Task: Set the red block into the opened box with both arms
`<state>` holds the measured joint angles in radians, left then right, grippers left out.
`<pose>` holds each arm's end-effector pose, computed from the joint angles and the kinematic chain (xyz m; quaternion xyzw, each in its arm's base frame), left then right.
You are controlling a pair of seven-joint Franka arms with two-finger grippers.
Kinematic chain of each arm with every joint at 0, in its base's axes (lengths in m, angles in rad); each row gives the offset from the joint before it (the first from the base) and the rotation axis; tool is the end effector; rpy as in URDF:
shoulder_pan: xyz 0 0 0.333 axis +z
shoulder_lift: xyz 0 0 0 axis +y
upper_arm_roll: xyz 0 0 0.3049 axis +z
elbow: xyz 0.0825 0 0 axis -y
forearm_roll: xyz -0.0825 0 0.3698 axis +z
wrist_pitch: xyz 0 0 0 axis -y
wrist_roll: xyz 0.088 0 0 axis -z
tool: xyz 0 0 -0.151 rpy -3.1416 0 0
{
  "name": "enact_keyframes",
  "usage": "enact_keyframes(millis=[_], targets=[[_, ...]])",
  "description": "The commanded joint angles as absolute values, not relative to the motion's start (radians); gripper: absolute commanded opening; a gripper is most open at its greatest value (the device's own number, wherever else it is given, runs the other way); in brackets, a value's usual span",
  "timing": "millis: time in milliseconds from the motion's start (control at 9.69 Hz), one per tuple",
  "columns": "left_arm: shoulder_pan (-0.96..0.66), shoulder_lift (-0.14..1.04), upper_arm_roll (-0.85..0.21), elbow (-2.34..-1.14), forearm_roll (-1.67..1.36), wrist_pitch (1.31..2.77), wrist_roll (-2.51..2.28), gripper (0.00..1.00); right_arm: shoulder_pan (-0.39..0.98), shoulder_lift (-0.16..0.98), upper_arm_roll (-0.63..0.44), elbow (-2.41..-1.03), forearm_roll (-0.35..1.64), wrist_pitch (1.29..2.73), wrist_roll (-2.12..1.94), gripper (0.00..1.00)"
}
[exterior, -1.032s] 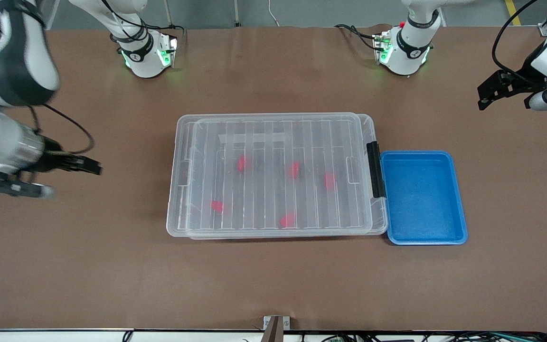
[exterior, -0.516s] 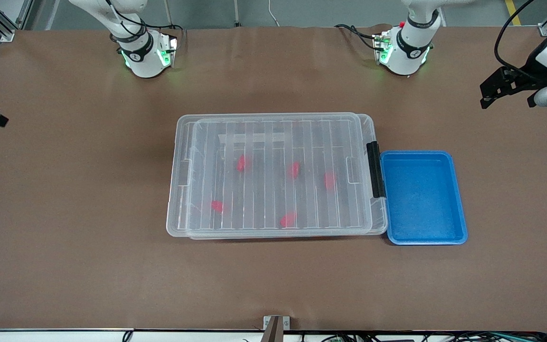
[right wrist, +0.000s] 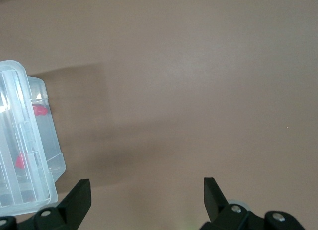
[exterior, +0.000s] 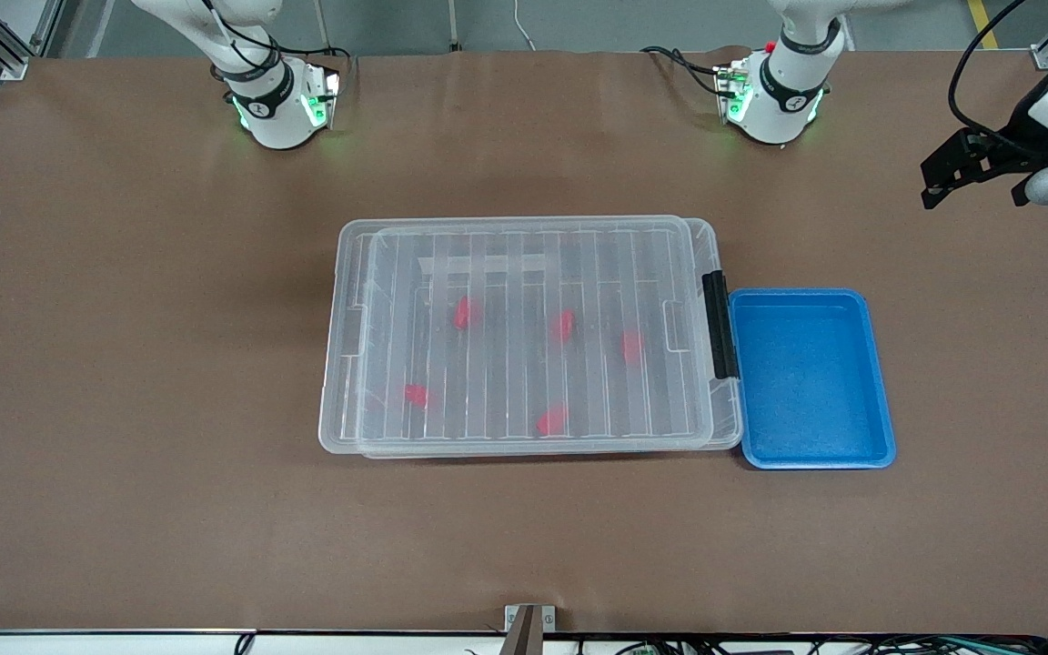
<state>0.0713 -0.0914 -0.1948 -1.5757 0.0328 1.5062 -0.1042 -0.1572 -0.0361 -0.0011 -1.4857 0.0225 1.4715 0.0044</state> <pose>0.5036 -0.0618 0.6085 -0.9996 0.0081 -0.0129 0.0239 0.5139 -0.0784 0.6183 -0.9967 0.0800 -0.0118 0.0103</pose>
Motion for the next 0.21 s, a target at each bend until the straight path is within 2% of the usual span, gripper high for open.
enact_keyframes(millis=[0,103], targets=[[0.074,-0.075,-0.196,-1.577,0.014,1.485,-0.094,1.0,-0.161,-0.04,-0.006,-1.483,0.011,1.471,-0.018,1.0],[0.074,-0.075,-0.196,-1.575,0.014,1.485,-0.094,1.0,-0.16,-0.04,-0.006,-1.483,0.011,1.471,-0.015,1.0]])
